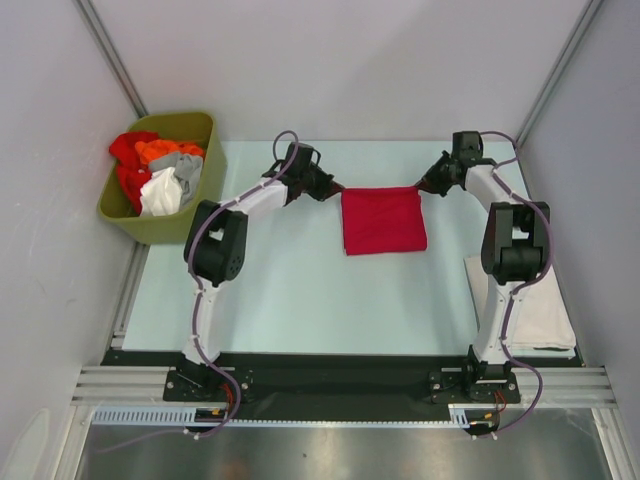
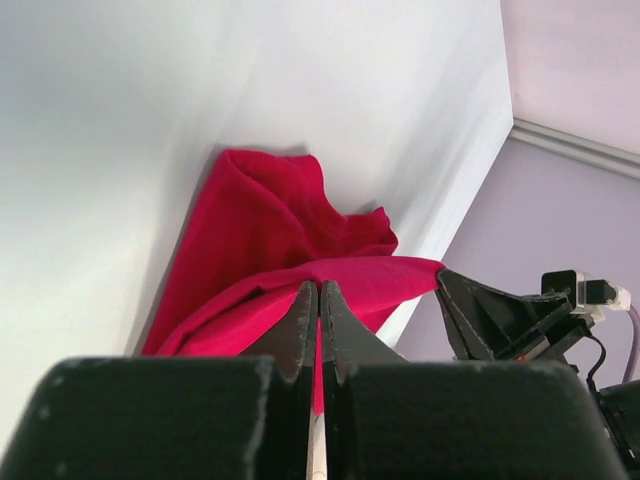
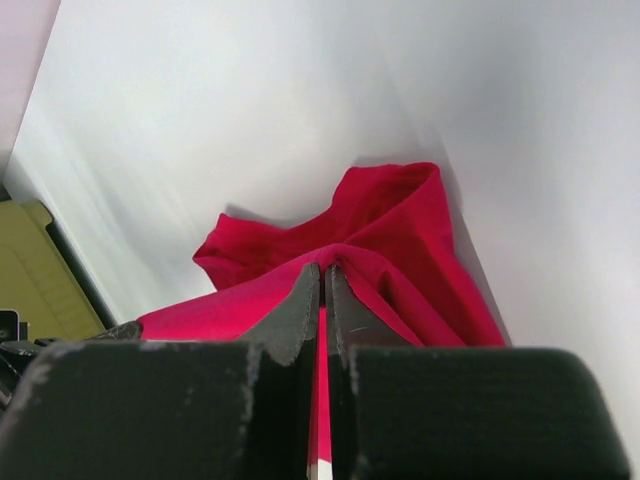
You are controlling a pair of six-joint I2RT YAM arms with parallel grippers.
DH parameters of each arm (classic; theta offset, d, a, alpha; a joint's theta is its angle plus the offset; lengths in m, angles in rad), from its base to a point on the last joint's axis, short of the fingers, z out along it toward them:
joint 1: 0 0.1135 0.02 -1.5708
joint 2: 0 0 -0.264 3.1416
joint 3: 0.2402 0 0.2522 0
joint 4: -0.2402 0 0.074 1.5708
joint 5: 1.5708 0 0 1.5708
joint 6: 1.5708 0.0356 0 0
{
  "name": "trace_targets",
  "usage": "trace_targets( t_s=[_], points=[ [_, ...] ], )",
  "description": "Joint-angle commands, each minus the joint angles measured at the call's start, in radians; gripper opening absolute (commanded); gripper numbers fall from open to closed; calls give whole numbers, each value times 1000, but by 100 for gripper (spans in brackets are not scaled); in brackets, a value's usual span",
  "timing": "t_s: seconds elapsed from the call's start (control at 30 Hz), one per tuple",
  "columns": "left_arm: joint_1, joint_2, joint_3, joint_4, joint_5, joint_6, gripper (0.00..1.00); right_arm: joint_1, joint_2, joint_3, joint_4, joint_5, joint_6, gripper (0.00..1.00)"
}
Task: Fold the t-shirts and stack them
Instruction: Fold the tshirt
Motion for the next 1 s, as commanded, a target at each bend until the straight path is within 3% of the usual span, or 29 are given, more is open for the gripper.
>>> trace_targets(
  t_s=[0.0,0.73,0.83,0.87,0.93,0.97],
  points=[
    [14,16,57,17,8,-9,0,-5,22,50,49,-3,14,0],
    [28,150,175,20,44,-17,0,-31,114,127,28,44,14,2],
    [32,179,218,5,54,-5,4,-33,129,147,24,51,7,5],
    [34,196,237,-9,52,9,9,-37,146,169,24,51,-1,10],
    [39,209,351,-122,15,116,18,-46,160,205,9,51,-45,17],
    [40,216,402,-177,-11,235,28,-60,175,234,-3,51,-65,25]
  ],
)
